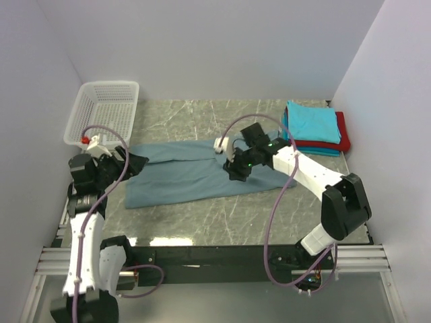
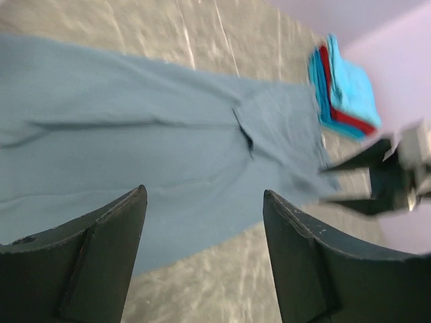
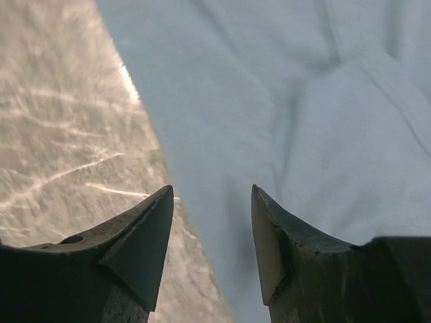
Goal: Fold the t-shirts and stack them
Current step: Fold the tshirt
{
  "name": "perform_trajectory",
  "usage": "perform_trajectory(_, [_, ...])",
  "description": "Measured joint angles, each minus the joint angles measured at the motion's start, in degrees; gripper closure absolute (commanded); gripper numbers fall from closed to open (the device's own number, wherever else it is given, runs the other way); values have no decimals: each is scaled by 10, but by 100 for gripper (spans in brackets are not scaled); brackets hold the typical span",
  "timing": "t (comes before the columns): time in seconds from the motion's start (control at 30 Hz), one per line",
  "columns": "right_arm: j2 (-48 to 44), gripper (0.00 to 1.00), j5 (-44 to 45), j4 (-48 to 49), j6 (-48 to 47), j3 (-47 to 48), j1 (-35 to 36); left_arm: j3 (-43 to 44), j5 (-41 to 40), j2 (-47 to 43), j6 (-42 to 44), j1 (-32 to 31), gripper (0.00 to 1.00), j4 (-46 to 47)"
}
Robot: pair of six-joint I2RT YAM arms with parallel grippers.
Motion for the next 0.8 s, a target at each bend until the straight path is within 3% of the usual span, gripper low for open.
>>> perform_trajectory(0.1, [-13,43,-41,-7,40,17,-58,10,29,79,0,-31,24,24])
perform_trajectory(0.2, [-46,43,-85,-12,66,25,-143,81,11,220,17,-159,25,17])
perform_trajectory(0.37, [-134,43,-148,-4,102,10,-269,349,-19,499,116,-328,32,-23])
perform_trajectory(0.57, [-170,43,-210,-3,123,10,-302,707,-49,812,256,-390,35,-107])
perform_trajectory(0.67, [-169,43,-227,-10,123,10,-303,809,-57,913,288,-400,35,-146])
perform_trajectory(0.8, [-169,43,-239,-19,121,10,-308,871,-64,986,304,-406,34,-170])
